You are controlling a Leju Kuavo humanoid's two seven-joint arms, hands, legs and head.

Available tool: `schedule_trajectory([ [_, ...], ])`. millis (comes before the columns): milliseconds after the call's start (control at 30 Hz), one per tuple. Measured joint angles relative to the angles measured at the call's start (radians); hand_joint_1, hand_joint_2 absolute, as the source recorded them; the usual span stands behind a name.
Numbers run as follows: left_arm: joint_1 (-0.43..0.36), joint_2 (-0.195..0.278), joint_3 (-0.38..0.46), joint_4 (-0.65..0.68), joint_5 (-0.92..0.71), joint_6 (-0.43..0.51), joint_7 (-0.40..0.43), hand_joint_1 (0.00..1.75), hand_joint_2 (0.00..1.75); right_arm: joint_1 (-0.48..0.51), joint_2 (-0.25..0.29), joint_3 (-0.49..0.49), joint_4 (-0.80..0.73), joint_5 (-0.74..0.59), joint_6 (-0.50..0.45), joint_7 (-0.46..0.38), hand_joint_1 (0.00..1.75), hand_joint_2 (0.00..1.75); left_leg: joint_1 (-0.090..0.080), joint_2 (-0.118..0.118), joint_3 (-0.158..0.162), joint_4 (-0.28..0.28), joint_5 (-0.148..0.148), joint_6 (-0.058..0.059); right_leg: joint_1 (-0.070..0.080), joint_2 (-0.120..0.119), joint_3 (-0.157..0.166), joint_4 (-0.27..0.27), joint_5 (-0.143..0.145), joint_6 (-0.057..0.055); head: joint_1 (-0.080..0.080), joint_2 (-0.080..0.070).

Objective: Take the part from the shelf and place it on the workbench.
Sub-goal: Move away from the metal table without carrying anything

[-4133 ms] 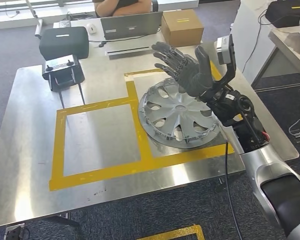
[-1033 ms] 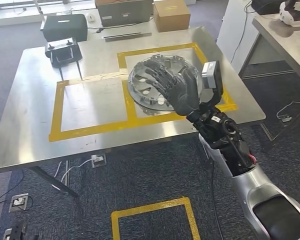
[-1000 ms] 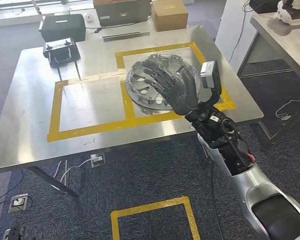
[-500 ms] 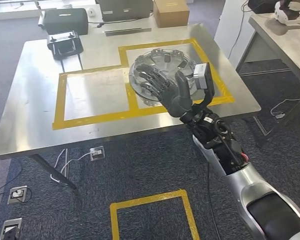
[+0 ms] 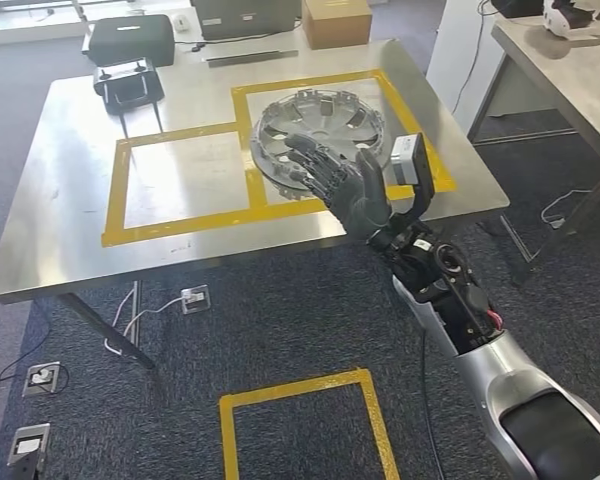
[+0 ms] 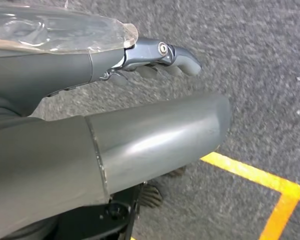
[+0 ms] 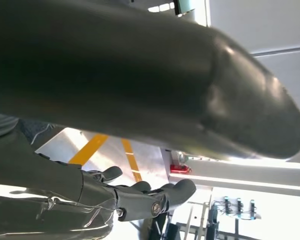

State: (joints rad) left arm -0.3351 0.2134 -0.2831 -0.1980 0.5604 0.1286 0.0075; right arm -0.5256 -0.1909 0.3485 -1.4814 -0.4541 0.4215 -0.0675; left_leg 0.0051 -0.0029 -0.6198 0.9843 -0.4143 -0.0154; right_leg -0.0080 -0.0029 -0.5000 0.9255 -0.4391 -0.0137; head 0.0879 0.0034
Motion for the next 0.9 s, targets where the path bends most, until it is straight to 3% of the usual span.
schedule_trajectory([
  [100, 0.002, 0.001, 0.000, 0.000, 0.002, 0.000, -0.001, 0.00, 0.00, 0.002, 0.004, 0.000, 0.005, 0.006, 0.001, -0.006, 0.00, 0.00, 0.006, -0.001, -0.071, 0.193, -0.126, -0.016, -0.002, -0.003, -0.032, 0.000, 0.025, -0.011, -0.010, 0.000],
  [133, 0.003, 0.001, 0.000, 0.000, 0.002, 0.000, -0.001, 0.00, 0.00, 0.003, 0.004, 0.000, 0.007, 0.009, 0.002, -0.008, 0.00, 0.00, 0.008, -0.001, -0.084, 0.242, -0.144, -0.019, -0.002, -0.003, -0.045, 0.002, 0.032, -0.011, -0.011, 0.000],
  [167, 0.004, 0.000, 0.000, 0.000, 0.002, 0.000, -0.001, 0.00, 0.00, 0.003, 0.005, 0.000, 0.010, 0.012, 0.003, -0.010, 0.00, 0.00, 0.010, -0.001, -0.079, 0.258, -0.139, -0.022, -0.002, -0.003, -0.057, 0.005, 0.040, -0.010, -0.011, 0.000],
  [200, 0.003, 0.000, 0.000, 0.000, 0.002, 0.000, -0.001, 0.00, 0.00, 0.004, 0.006, -0.001, 0.013, 0.015, 0.004, -0.011, 0.00, 0.00, 0.012, -0.001, -0.056, 0.236, -0.118, -0.023, -0.002, -0.002, -0.069, 0.008, 0.047, -0.008, -0.012, 0.000],
  [267, -0.001, 0.002, 0.000, 0.000, 0.003, 0.000, -0.001, 0.00, 0.00, 0.004, 0.008, -0.002, 0.016, 0.019, 0.006, -0.013, 0.00, 0.00, 0.013, -0.001, 0.034, 0.107, -0.067, -0.019, -0.002, -0.002, -0.090, 0.015, 0.059, -0.002, -0.012, 0.000],
  [333, -0.003, 0.005, 0.000, 0.000, 0.004, 0.000, -0.001, 0.00, 0.00, 0.003, 0.011, -0.004, 0.017, 0.022, 0.007, -0.015, 0.00, 0.00, 0.009, -0.003, 0.106, -0.010, -0.052, -0.007, 0.000, -0.001, -0.103, 0.019, 0.071, 0.009, -0.009, 0.000],
  [367, -0.004, 0.007, 0.000, 0.000, 0.006, 0.000, -0.001, 0.00, 0.00, 0.003, 0.013, -0.005, 0.018, 0.023, 0.008, -0.017, 0.00, 0.00, 0.006, -0.003, 0.118, -0.036, -0.053, 0.000, 0.000, -0.001, -0.106, 0.019, 0.078, 0.015, -0.008, 0.000],
  [433, -0.003, 0.009, 0.000, 0.000, 0.010, 0.000, -0.003, 0.00, 0.00, 0.003, 0.015, -0.005, 0.022, 0.026, 0.013, -0.021, 0.00, 0.00, 0.005, -0.003, 0.112, -0.041, -0.042, 0.016, -0.001, 0.000, -0.109, 0.016, 0.090, 0.028, -0.006, 0.000],
  [467, -0.003, 0.009, 0.000, 0.000, 0.012, 0.000, -0.003, 0.00, 0.00, 0.003, 0.015, -0.005, 0.025, 0.027, 0.015, -0.023, 0.00, 0.00, 0.006, -0.001, 0.106, -0.044, -0.034, 0.024, -0.002, 0.001, -0.115, 0.023, 0.081, 0.033, -0.007, 0.000],
  [500, -0.003, 0.009, 0.000, 0.000, 0.013, 0.000, -0.004, 0.00, 0.00, 0.002, 0.016, -0.005, 0.028, 0.028, 0.017, -0.025, 0.00, 0.00, 0.008, 0.001, 0.099, -0.047, -0.024, 0.033, -0.003, 0.002, -0.124, 0.046, 0.055, 0.038, -0.004, 0.000],
  [533, -0.003, 0.009, 0.000, 0.000, 0.014, 0.000, -0.005, 0.00, 0.00, 0.001, 0.016, -0.005, 0.031, 0.028, 0.018, -0.026, 0.00, 0.00, 0.010, 0.003, 0.091, -0.049, -0.014, 0.041, -0.003, 0.002, -0.139, 0.090, 0.013, 0.043, -0.002, 0.000],
  [600, -0.002, 0.009, 0.000, 0.000, 0.014, 0.000, -0.006, 0.00, 0.00, 0.000, 0.017, -0.006, 0.036, 0.026, 0.018, -0.027, 0.00, 0.00, 0.006, 0.004, 0.070, -0.049, 0.003, 0.048, -0.005, 0.002, -0.173, 0.228, -0.088, 0.049, 0.003, 0.000],
  [633, -0.001, 0.009, 0.000, 0.000, 0.014, 0.001, -0.006, 0.00, 0.00, 0.001, 0.017, -0.006, 0.039, 0.025, 0.018, -0.027, 0.00, 0.00, 0.005, 0.004, 0.058, -0.048, 0.012, 0.049, -0.005, 0.002, -0.184, 0.291, -0.116, 0.051, 0.004, 0.000],
  [667, 0.001, 0.009, 0.000, 0.000, 0.015, 0.001, -0.006, 0.00, 0.00, 0.002, 0.017, -0.007, 0.042, 0.024, 0.018, -0.027, 0.00, 0.00, 0.004, 0.004, 0.046, -0.047, 0.022, 0.048, -0.005, 0.002, -0.181, 0.326, -0.120, 0.052, 0.004, 0.000],
  [700, 0.002, 0.009, 0.000, 0.000, 0.015, 0.002, -0.006, 0.00, 0.00, 0.003, 0.017, -0.007, 0.044, 0.023, 0.019, -0.027, 0.00, 0.00, 0.004, 0.004, 0.033, -0.046, 0.031, 0.047, -0.005, 0.002, -0.161, 0.324, -0.103, 0.052, 0.005, 0.000],
  [733, 0.002, 0.009, 0.000, 0.000, 0.016, 0.003, -0.006, 0.00, 0.00, 0.004, 0.017, -0.007, 0.046, 0.023, 0.019, -0.028, 0.00, 0.00, 0.003, 0.004, 0.021, -0.044, 0.039, 0.044, -0.005, 0.002, -0.124, 0.284, -0.075, 0.050, 0.006, 0.000],
  [800, 0.003, 0.009, 0.000, 0.000, 0.016, 0.003, -0.006, 0.00, 0.00, 0.002, 0.017, -0.008, 0.047, 0.022, 0.020, -0.028, 0.00, 0.00, 0.002, 0.003, 0.003, -0.040, 0.054, 0.036, -0.002, 0.002, -0.021, 0.139, -0.040, 0.042, 0.008, 0.000],
  [833, 0.003, 0.009, 0.000, 0.000, 0.016, 0.003, -0.006, 0.00, 0.00, 0.001, 0.018, -0.009, 0.047, 0.022, 0.021, -0.029, 0.00, 0.00, 0.001, 0.003, -0.002, -0.039, 0.061, 0.031, 0.000, 0.003, 0.020, 0.074, -0.040, 0.036, 0.009, 0.000],
  [900, 0.003, 0.009, 0.000, 0.000, 0.016, 0.003, -0.006, 0.00, 0.00, 0.000, 0.020, -0.012, 0.048, 0.021, 0.021, -0.030, 0.00, 0.00, 0.001, 0.003, -0.008, -0.042, 0.078, 0.020, 0.007, 0.004, 0.050, 0.012, -0.048, 0.026, 0.008, 0.000],
])
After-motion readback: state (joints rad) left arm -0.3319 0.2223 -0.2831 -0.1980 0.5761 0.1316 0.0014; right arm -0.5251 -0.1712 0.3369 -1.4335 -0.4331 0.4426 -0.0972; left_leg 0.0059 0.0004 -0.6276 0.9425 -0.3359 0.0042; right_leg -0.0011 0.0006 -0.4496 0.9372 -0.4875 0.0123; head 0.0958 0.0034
